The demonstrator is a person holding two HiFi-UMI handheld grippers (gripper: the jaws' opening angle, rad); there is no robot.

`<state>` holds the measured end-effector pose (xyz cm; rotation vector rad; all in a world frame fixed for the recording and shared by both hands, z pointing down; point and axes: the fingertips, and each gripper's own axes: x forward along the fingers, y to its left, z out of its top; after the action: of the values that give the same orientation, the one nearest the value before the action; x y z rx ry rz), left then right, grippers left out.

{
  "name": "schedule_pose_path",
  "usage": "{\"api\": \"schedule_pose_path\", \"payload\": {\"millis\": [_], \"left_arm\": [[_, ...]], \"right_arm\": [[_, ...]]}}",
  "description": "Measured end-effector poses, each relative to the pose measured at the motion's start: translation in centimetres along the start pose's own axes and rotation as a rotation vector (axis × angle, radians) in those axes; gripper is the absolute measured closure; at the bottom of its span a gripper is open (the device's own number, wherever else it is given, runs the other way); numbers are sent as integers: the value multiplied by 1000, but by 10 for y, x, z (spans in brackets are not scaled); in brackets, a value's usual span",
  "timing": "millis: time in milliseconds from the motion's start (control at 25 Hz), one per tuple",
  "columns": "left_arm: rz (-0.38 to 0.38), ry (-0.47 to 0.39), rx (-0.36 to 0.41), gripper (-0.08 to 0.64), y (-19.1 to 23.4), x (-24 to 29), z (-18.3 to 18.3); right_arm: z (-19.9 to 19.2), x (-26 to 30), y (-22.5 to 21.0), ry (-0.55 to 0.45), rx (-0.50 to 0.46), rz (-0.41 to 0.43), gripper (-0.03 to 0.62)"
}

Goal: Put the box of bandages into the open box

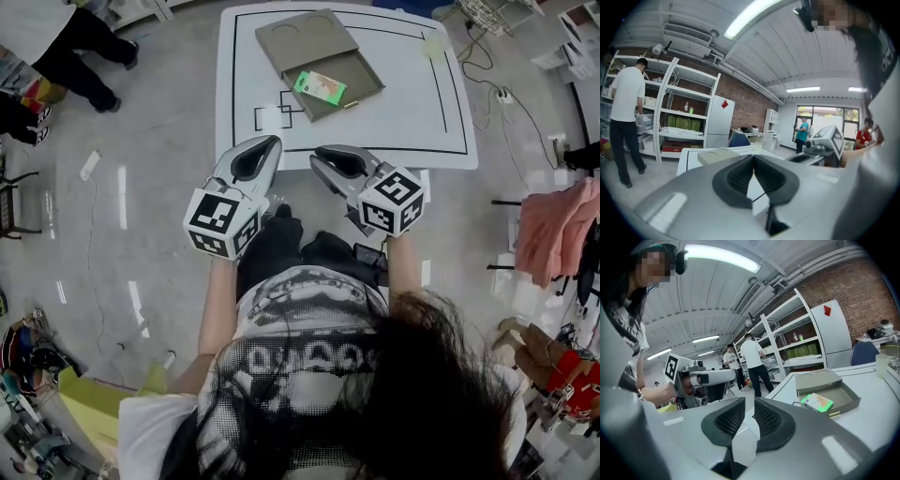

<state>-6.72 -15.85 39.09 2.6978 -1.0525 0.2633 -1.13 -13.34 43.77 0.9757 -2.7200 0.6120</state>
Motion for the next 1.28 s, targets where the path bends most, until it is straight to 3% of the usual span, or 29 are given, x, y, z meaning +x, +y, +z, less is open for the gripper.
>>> {"api": "schedule_pose_path", "payload": {"millis": [200,400,600,1280], "left_arm": [[41,-17,-3,560,-44,-10,-1],[61,-24,-5,560,-88,-19,-9],[84,-23,-6,560,-121,-24,-18],[125,-25,6,560,-164,-24,-30]], "right_arm": [[-10,-43,15,-24,-7,40,534],[-20,-76,25,-47,2,68,591],[-28,-103,32,-59,9,90,591],[-29,-144,41,-105,-56,125,592]]}}
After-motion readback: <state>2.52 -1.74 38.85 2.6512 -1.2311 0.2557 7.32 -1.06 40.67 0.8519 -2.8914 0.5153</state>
